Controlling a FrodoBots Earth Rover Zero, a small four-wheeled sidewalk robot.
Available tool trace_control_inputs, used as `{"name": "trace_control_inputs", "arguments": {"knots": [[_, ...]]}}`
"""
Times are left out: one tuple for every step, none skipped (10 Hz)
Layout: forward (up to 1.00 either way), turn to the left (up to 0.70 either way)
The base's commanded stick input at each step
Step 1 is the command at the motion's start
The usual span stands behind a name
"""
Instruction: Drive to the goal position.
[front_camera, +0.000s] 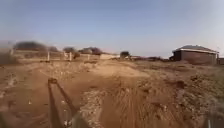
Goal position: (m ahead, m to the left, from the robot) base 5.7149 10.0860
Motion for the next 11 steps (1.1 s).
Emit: {"name": "trace_control_inputs", "arguments": {"knots": [[0.70, 0.00], [0.70, 0.00], [0.70, 0.00], [0.70, 0.00], [0.70, 0.00], [0.70, 0.00], [0.70, 0.00], [0.70, 0.00], [0.70, 0.00], [0.70, 0.00], [0.70, 0.00]]}}
